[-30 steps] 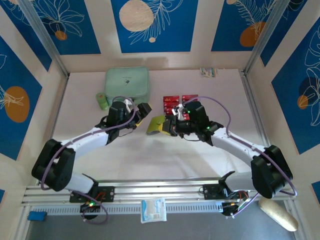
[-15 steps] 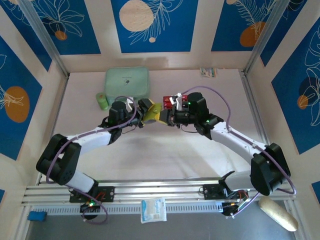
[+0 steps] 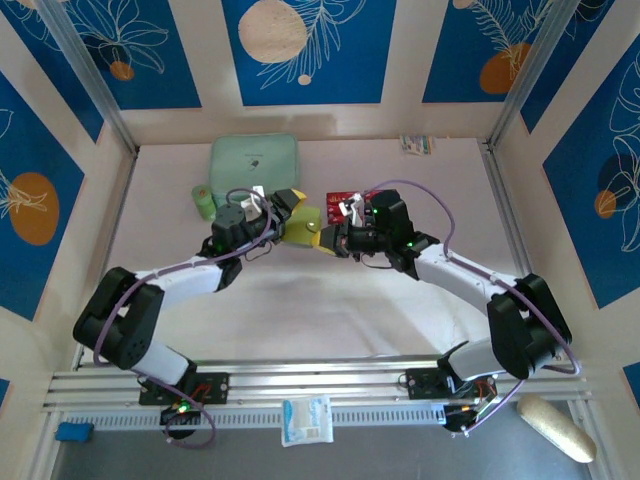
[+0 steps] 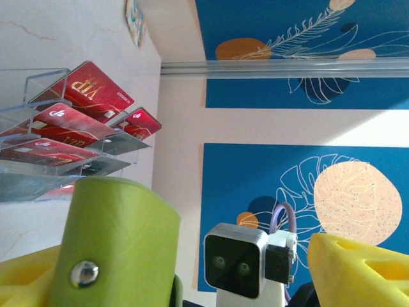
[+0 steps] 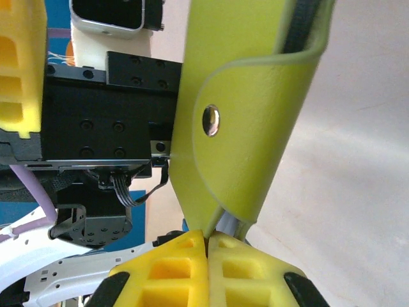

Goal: Put the credit cards into the card holder

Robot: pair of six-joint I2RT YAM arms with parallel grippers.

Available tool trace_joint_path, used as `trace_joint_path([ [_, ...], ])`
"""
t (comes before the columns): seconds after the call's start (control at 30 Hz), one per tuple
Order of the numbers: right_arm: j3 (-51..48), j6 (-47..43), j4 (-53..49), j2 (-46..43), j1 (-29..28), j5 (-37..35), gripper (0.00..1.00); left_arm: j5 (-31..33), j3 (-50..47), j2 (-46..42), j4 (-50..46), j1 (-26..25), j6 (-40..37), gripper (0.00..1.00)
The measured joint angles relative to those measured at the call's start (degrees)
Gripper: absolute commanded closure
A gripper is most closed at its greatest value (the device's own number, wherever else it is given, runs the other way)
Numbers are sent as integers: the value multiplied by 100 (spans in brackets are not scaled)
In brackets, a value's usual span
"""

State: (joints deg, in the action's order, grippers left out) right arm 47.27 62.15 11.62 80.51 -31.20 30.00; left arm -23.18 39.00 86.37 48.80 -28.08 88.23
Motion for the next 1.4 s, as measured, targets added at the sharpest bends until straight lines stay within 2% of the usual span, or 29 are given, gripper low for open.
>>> trace_joint_path([
  [0.13,-28,0,66,28,24,9,100,-4,-52,142,232,11,57,32],
  [0.23,-44,0,94,33,33,9,100,-20,-101,223,332,17,92,42],
  [0.33,-59,-2,98,37,33,37,100,-44,-131,267,435,35,83,56],
  [0.43,-59,0,125,42,50,39,100,-59,-151,275,490,48,107,63],
  [0.6,-63,-2,131,42,70,50,100,-63,-223,275,538,50,83,63],
  [0.77,-105,0,144,46,81,46,100,-76,-245,273,546,70,-26,41],
  [0.93,-133,0,140,52,149,44,100,-114,-254,249,466,170,-175,36],
  [1.13,-133,0,140,72,151,48,100,-203,-254,208,361,221,-323,44],
  [1.33,-133,0,127,74,151,48,100,-243,-254,210,345,229,-358,62],
  [1.4,-133,0,127,74,151,48,100,-267,-254,212,354,236,-400,71],
])
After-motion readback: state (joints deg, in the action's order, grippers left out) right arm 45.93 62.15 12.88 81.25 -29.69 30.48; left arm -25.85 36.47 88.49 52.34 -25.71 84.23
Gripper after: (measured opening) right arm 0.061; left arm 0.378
